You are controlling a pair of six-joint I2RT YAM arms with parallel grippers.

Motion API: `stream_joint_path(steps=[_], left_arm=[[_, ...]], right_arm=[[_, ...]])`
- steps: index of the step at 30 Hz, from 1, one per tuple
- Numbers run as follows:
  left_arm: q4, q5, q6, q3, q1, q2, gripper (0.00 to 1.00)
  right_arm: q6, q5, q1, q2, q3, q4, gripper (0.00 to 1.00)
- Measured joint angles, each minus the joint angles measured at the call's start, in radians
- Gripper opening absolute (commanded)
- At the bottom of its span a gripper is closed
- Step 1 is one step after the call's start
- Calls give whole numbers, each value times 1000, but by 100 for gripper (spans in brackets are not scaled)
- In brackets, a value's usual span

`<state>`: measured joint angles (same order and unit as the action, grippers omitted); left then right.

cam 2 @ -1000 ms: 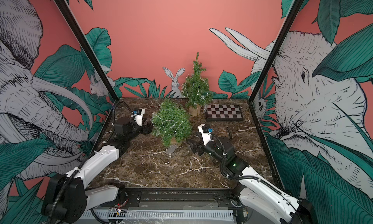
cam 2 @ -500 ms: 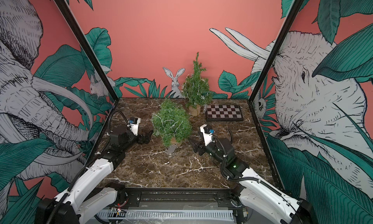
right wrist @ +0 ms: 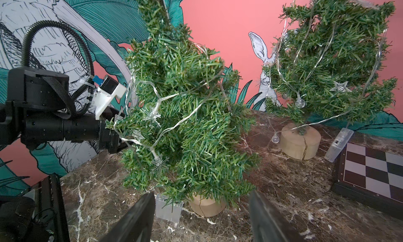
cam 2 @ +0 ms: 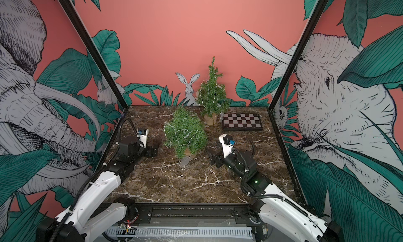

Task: Wrap string light around the christmas tree
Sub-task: Wrap the light string around the Christmas tree.

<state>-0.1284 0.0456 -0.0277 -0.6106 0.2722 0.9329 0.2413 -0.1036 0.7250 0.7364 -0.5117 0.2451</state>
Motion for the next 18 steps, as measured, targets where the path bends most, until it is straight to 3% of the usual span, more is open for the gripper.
stream_joint_path(steps=[9,12,18], left_arm=[[-8,2,134,-181,0,167,98],[26,-9,171,-265,-4,286,99],[53,-138,214,-495,-51,566,98]], right_arm=[[3,0,0,21,0,36,70],[8,-1,0,34,0,38,70],[39,0,0,49,0,61,70]])
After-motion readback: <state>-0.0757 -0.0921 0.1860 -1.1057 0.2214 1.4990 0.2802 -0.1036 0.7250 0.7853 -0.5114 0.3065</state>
